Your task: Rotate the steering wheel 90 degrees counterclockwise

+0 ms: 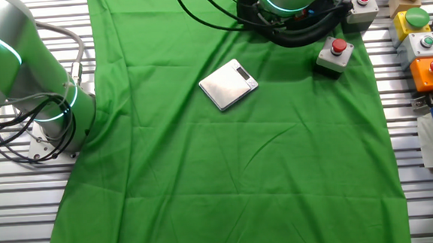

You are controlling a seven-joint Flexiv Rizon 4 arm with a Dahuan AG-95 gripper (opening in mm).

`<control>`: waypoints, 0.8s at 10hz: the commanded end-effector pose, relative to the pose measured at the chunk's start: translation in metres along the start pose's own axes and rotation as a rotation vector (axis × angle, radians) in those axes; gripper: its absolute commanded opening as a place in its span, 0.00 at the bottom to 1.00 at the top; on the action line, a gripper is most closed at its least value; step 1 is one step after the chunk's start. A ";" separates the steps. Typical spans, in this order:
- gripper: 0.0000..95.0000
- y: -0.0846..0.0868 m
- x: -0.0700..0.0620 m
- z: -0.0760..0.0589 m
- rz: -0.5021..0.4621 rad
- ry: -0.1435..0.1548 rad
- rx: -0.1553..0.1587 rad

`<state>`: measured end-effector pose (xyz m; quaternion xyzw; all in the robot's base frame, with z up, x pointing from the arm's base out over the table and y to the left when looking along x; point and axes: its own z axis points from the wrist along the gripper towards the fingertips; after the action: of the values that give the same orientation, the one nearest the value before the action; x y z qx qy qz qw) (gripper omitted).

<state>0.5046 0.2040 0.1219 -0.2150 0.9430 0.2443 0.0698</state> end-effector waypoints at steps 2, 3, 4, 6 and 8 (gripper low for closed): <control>0.00 -0.002 -0.002 0.000 -0.037 -0.004 0.025; 0.00 -0.003 -0.004 0.000 -0.065 -0.012 0.041; 0.00 -0.004 -0.005 0.000 -0.087 -0.016 0.052; 0.00 -0.004 -0.008 0.003 -0.120 -0.023 0.062; 0.00 -0.010 -0.018 0.002 -0.147 -0.019 0.071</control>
<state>0.5250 0.2032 0.1194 -0.2779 0.9325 0.2053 0.1052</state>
